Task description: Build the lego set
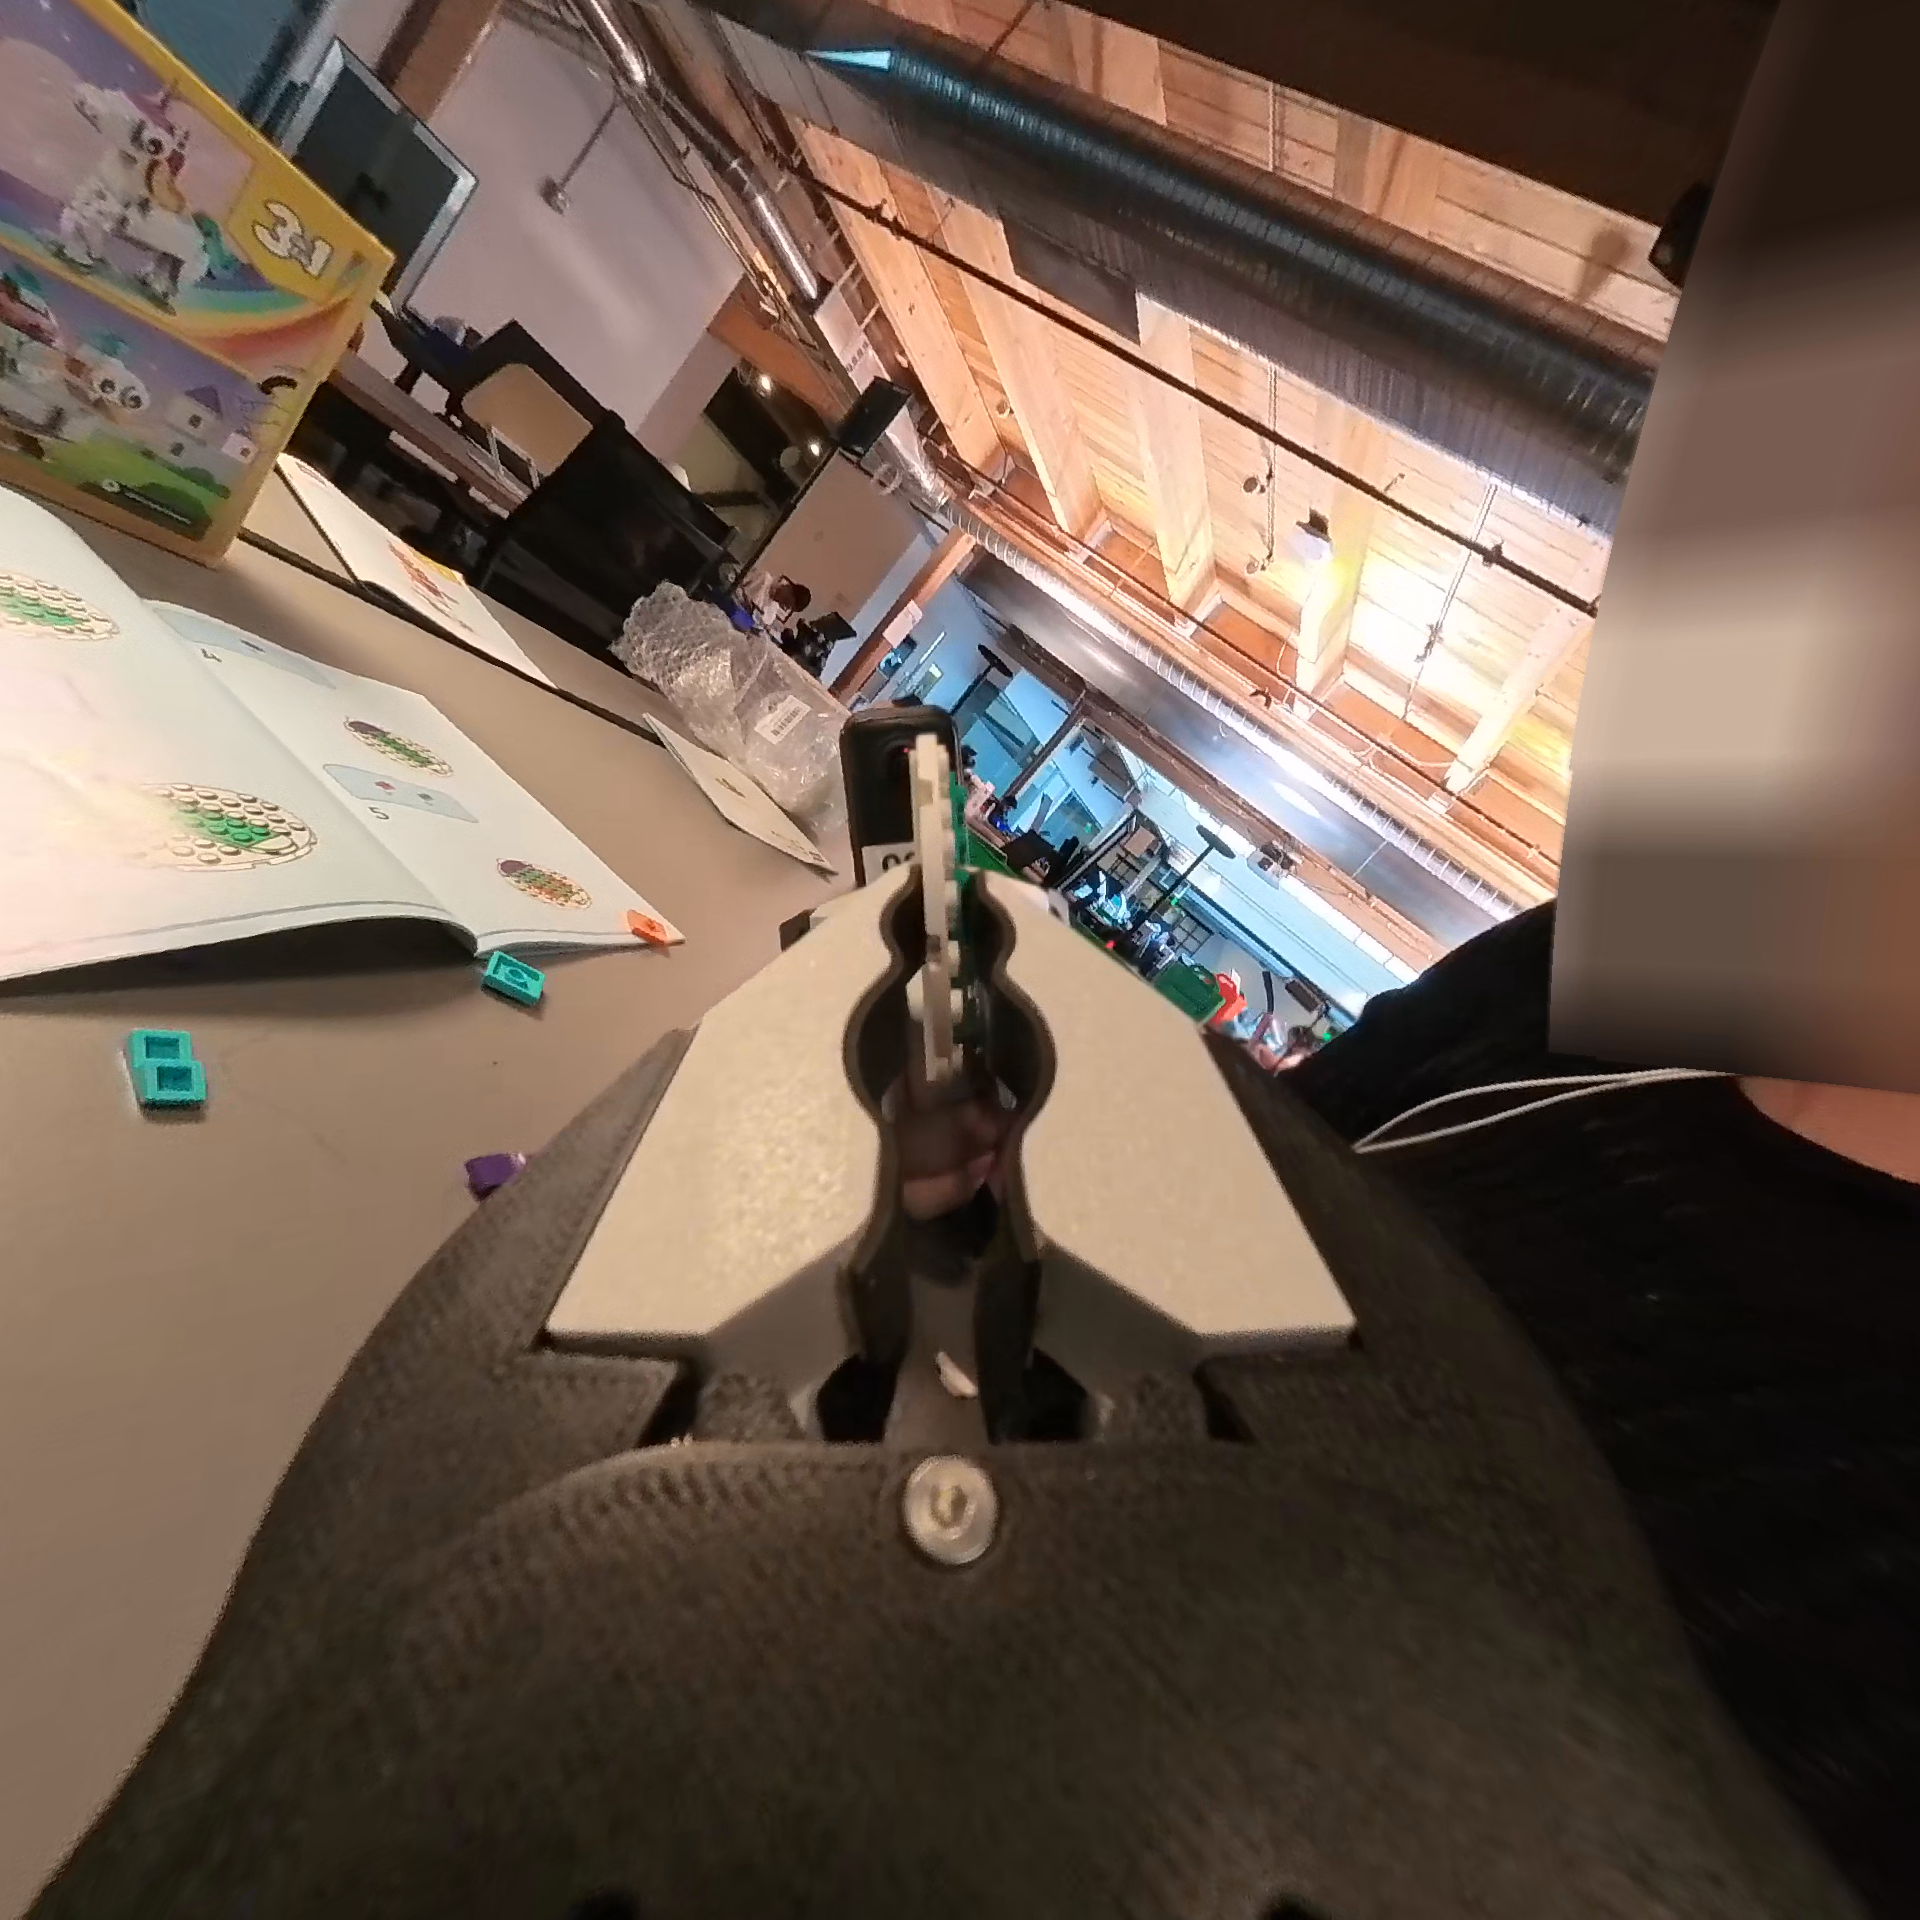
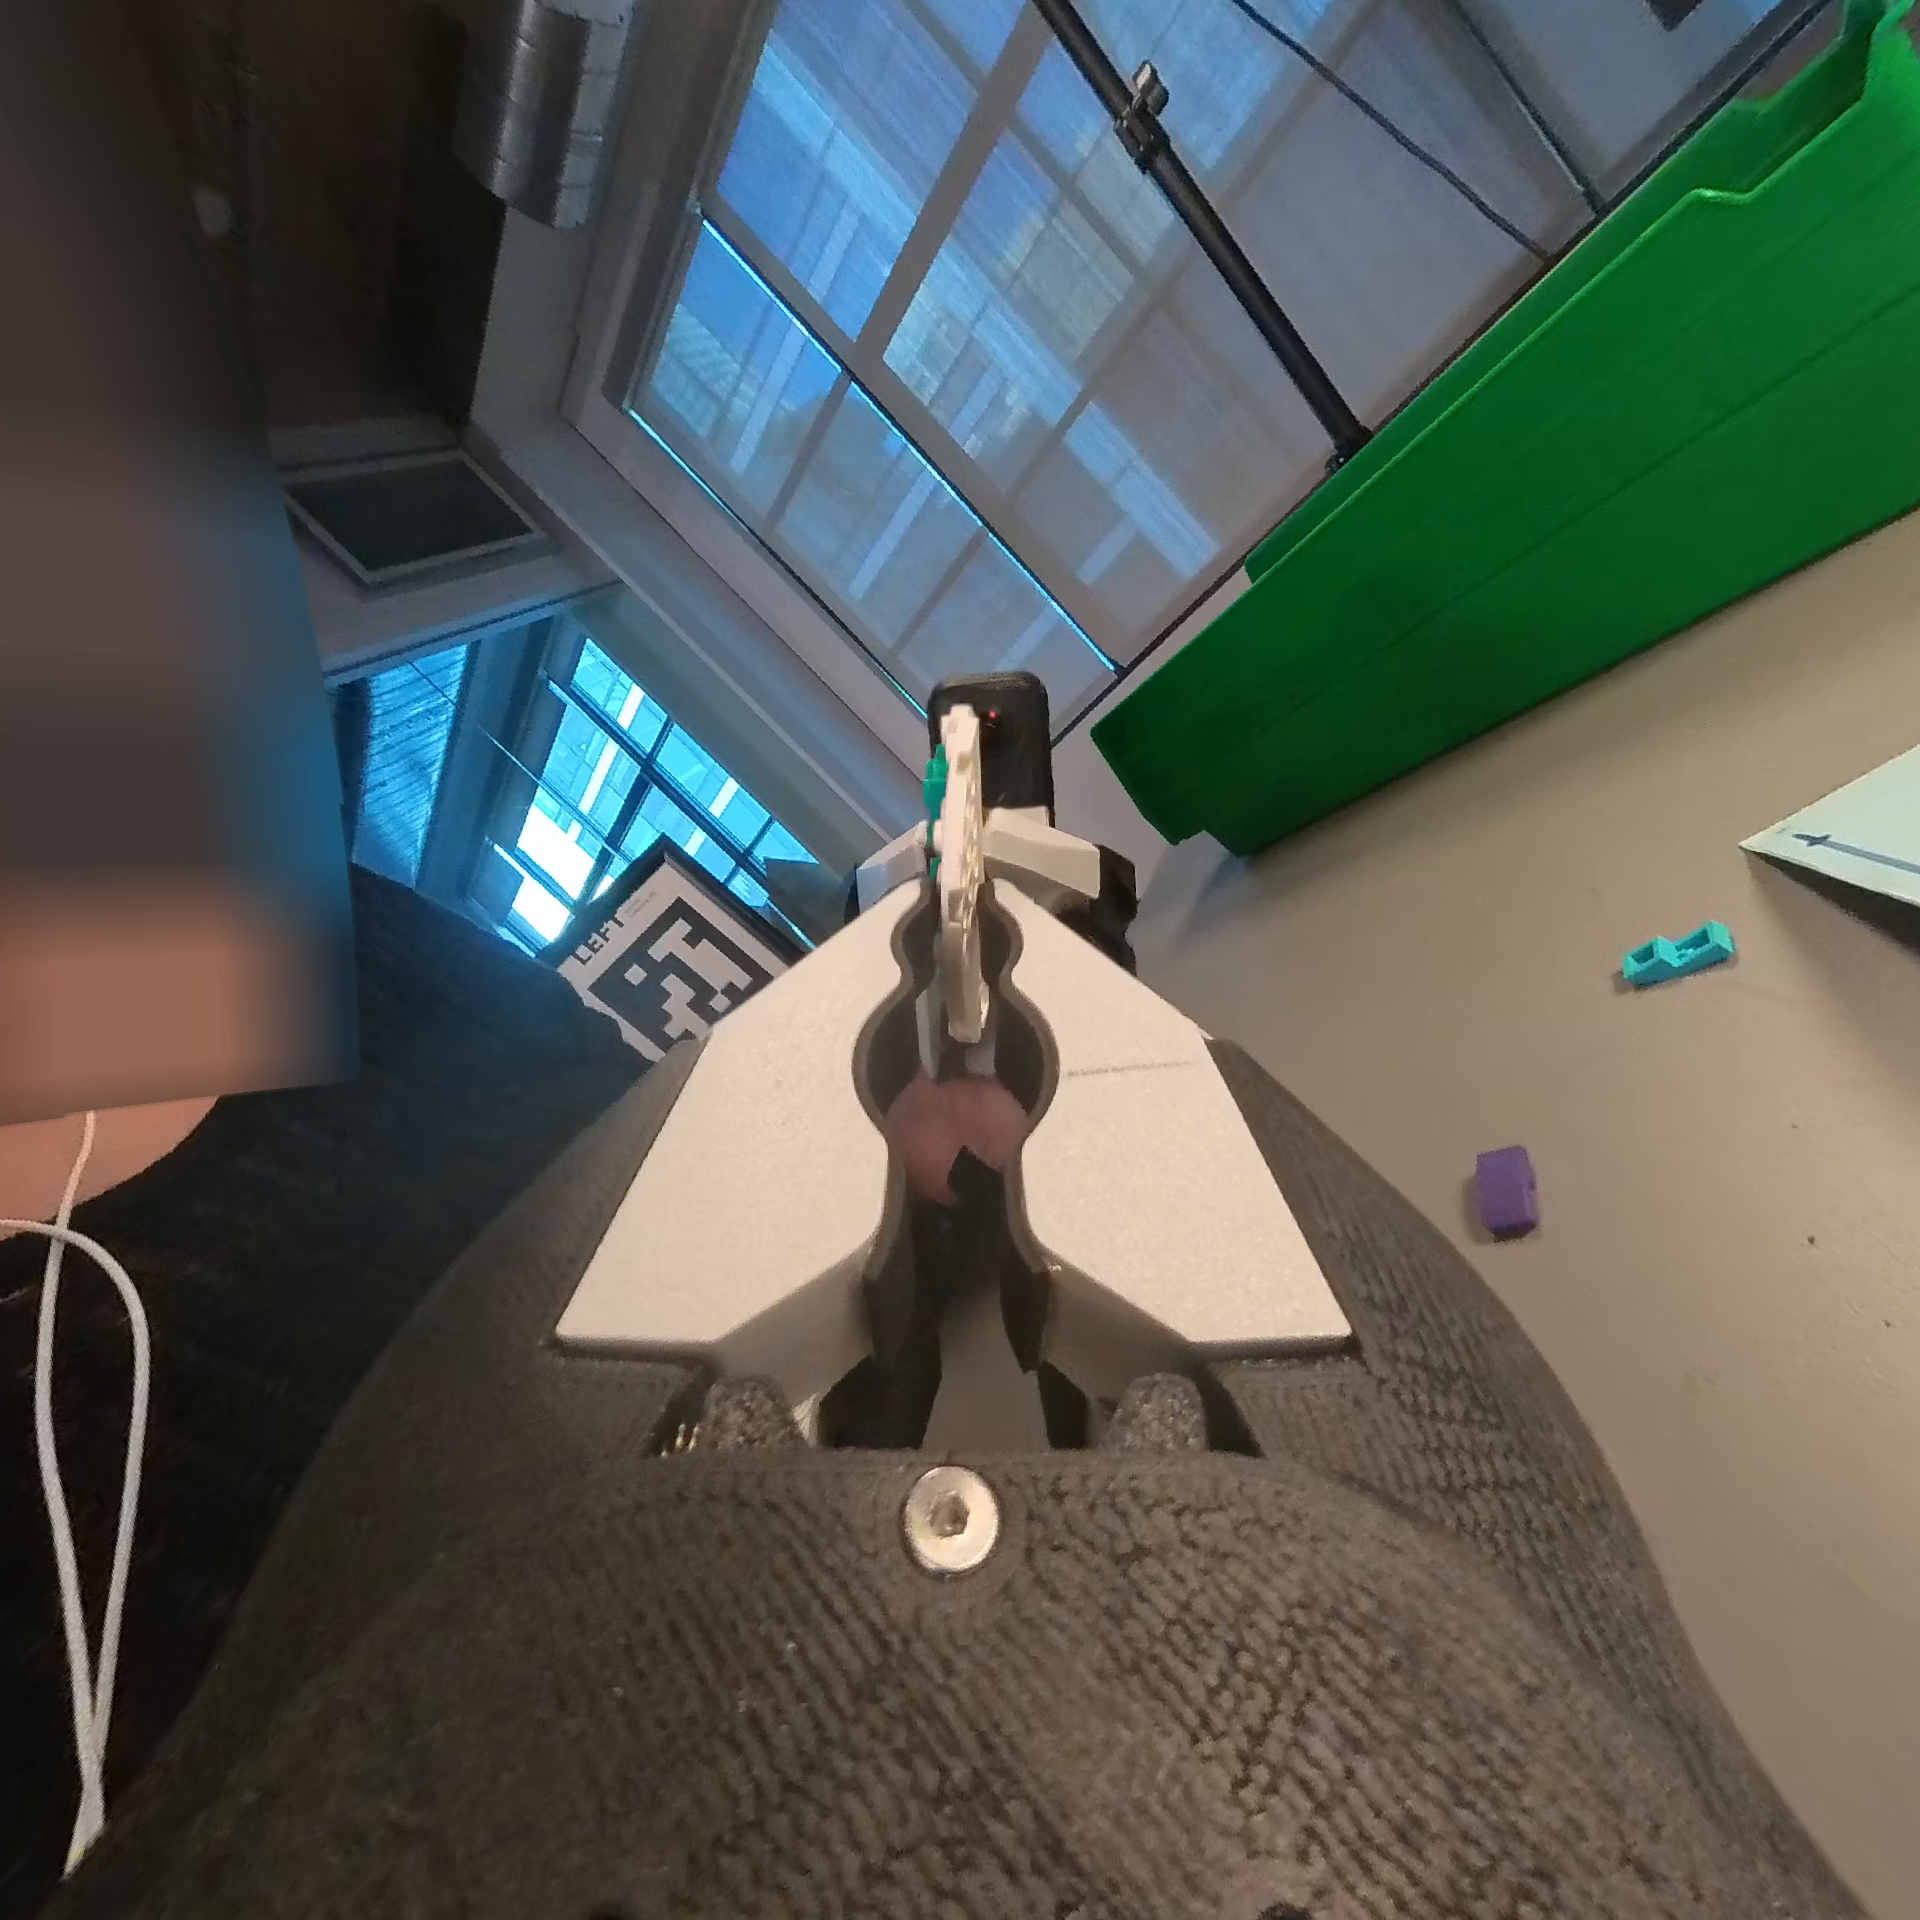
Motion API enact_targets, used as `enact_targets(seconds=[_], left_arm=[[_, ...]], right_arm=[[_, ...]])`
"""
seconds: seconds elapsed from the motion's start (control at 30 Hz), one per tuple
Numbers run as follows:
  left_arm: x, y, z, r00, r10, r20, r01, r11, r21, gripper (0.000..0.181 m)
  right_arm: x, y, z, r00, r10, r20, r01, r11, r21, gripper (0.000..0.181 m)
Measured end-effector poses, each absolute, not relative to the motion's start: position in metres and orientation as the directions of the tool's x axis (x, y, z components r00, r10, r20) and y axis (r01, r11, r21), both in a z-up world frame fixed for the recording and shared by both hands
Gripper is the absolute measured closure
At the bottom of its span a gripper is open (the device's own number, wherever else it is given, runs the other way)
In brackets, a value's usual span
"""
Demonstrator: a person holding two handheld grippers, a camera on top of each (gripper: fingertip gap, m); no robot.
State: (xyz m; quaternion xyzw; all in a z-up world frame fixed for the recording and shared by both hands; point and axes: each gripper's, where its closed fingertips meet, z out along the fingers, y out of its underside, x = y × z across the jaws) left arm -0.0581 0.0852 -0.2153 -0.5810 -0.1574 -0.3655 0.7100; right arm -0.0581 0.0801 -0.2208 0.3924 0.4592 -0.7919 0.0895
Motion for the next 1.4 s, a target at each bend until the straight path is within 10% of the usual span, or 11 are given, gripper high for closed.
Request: enact_targets(seconds=[0.87,1.1,1.4], left_arm=[[-0.054,0.092,-0.218,0.655,-0.321,0.685,0.727,0.016,-0.687,0.174],[-0.046,0.087,-0.220,0.623,-0.359,0.695,0.730,-0.051,-0.682,0.144],[-0.020,0.100,-0.231,0.739,-0.348,0.577,0.557,-0.166,-0.814,0.174]], right_arm=[[-0.056,0.086,-0.222,-0.675,0.158,-0.721,0.537,-0.565,-0.626,0.175],[-0.058,0.098,-0.219,-0.679,0.175,-0.713,0.506,-0.592,-0.628,0.175],[-0.046,0.087,-0.212,-0.772,0.233,-0.592,0.444,-0.470,-0.763,0.176]])
